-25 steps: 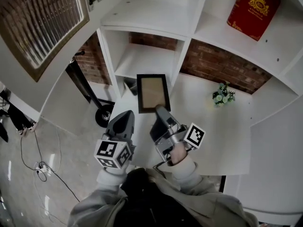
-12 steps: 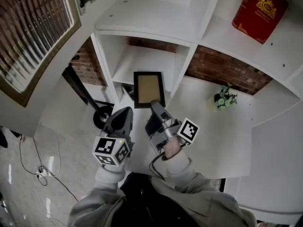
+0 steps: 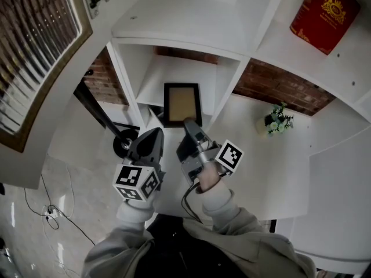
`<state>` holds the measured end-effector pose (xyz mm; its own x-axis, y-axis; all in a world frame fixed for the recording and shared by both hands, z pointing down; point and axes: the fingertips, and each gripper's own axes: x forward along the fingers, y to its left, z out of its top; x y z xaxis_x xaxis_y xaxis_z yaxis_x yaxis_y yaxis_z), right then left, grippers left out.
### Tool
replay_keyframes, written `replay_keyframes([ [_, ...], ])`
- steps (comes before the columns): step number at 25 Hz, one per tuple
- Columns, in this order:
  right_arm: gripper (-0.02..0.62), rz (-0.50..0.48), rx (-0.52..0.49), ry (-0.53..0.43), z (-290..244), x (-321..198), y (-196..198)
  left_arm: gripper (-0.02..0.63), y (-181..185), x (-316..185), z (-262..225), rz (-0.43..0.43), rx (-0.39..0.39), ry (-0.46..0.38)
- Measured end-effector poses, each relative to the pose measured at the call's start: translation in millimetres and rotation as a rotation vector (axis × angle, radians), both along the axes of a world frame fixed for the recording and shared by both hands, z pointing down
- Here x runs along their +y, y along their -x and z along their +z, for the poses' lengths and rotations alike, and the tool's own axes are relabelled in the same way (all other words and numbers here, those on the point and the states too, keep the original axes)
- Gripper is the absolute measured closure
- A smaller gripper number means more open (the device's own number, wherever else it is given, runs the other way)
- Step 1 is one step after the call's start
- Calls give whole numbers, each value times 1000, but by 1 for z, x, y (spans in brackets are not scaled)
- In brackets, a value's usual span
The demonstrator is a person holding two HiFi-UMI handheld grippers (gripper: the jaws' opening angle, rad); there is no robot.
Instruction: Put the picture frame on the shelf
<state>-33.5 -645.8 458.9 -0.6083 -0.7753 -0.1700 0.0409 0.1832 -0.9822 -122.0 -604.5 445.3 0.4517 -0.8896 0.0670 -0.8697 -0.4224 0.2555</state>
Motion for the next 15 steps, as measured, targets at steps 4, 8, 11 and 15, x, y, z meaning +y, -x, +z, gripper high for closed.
replay_keyframes([
  [4,529,36,-4,31,0,-10,1,603,3,-6,4,9,-4,4],
  [8,529,69,5,59,1,-19,1,603,6,-12,4,9,-7,-3],
  [11,529,83,7,71,2,-24,2,603,7,-14,4,13,-10,-7],
  [15,529,92,10,78,2,-30,1,603,12,-15,2,7,-15,-17],
])
